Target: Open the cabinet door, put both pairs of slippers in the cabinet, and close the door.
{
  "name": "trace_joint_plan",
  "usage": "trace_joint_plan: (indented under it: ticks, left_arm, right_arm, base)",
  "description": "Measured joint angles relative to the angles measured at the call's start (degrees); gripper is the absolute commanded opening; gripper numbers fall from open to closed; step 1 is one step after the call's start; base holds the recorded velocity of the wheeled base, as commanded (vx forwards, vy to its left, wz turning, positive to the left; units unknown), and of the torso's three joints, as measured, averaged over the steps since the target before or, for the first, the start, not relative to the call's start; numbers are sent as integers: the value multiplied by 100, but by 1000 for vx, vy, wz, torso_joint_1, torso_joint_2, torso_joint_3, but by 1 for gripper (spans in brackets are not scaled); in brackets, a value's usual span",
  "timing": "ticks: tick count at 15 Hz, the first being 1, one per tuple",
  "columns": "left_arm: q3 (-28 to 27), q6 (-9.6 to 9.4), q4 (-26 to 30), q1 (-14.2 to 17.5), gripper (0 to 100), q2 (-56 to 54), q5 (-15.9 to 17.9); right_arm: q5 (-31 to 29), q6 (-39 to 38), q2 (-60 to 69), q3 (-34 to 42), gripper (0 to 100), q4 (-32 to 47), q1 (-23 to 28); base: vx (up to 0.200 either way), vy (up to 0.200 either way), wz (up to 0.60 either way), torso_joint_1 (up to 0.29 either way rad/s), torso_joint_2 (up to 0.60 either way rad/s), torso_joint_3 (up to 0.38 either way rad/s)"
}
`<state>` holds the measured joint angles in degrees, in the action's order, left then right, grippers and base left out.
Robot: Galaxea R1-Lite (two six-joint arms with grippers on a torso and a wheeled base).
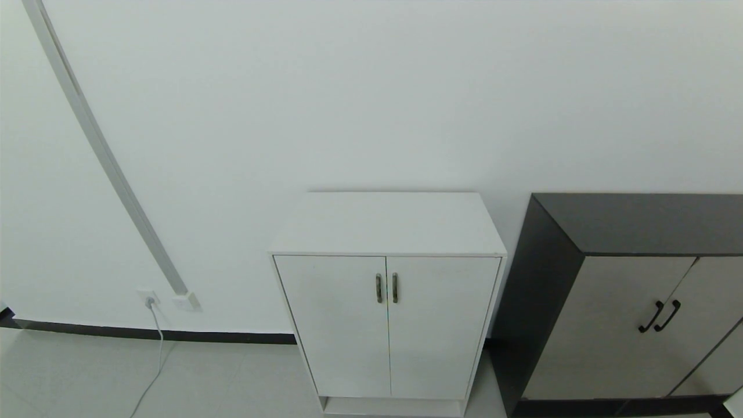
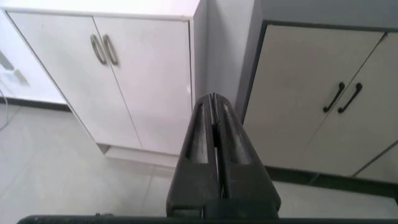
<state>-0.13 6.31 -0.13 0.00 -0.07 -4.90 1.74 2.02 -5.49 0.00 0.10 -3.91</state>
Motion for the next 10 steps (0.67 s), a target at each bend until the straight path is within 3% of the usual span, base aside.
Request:
trace_joint_plan:
  ticks: [4, 10]
  left_arm:
    - [-2, 0, 0, 0, 0, 0, 1]
    - [-5, 0, 0, 0, 0, 0, 6]
  right_arm:
    - [-5, -46, 375, 0, 0, -5, 323]
    - [-212, -473, 539, 0, 0, -50, 384]
  base:
    - [0, 0, 0, 0, 0, 0]
    - [0, 0, 0, 0, 0, 0]
